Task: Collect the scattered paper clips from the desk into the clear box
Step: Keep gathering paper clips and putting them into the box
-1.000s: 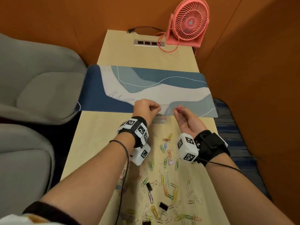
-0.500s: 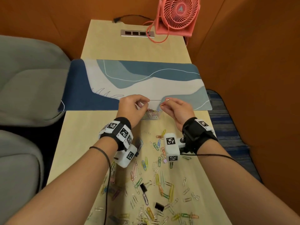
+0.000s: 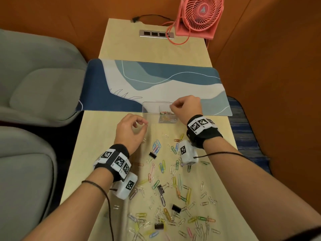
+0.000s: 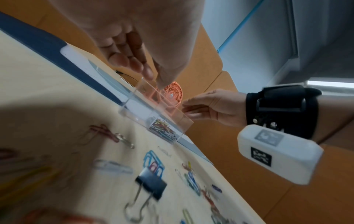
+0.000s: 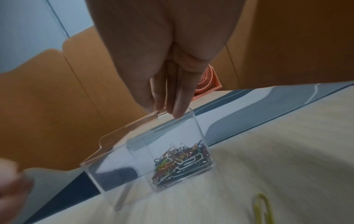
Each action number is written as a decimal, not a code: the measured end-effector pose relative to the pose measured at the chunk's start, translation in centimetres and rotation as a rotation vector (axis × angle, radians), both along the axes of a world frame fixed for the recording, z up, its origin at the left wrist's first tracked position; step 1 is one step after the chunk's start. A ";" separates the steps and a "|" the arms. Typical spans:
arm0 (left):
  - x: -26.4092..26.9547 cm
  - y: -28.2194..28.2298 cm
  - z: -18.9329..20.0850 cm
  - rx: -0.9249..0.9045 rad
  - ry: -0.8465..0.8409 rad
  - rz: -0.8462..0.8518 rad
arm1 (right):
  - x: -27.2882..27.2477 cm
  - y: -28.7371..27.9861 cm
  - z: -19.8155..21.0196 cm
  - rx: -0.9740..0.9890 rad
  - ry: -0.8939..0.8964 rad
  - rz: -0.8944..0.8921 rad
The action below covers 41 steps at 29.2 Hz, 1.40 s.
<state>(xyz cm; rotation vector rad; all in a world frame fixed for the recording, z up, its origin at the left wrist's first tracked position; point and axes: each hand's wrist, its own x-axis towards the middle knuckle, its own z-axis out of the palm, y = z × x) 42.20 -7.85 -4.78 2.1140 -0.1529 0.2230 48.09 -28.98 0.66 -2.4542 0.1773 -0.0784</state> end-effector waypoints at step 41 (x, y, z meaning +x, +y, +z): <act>-35.4 0.8 -2.1 0.298 0.376 -0.144 | -40.6 -0.6 -3.8 -0.033 0.552 -0.062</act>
